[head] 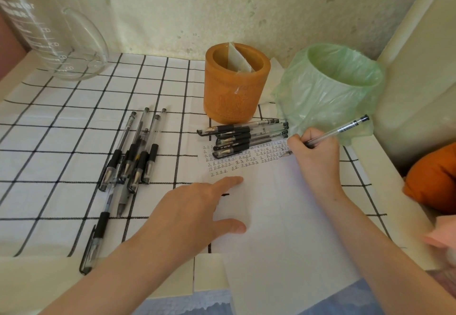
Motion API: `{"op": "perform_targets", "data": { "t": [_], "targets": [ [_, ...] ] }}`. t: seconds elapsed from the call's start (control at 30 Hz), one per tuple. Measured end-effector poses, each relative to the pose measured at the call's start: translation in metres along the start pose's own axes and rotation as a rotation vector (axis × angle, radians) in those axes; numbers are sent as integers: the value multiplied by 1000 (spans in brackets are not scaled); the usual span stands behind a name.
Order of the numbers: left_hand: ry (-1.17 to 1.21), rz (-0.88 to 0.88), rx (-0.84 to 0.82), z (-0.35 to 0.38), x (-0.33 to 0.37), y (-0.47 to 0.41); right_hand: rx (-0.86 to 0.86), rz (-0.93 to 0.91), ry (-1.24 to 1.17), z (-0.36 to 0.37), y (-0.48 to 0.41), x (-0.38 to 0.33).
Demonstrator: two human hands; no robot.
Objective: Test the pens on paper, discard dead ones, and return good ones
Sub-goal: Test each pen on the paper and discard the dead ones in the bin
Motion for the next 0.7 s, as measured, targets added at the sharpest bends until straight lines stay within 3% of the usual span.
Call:
{"op": "perform_targets", "data": {
  "t": [0.7],
  "targets": [
    [-3, 8, 22, -1, 0, 1, -21, 1, -2, 2, 0, -2]
  ]
}}
Point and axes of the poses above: each hand's wrist, its own y-axis away from the middle knuckle, its own z-axis out of the palm, x = y × z, the point moved 9 cm from there along -y, towards the middle knuckle, and after that the axes turned 9 degrees about -x, right-handed, at the moved point
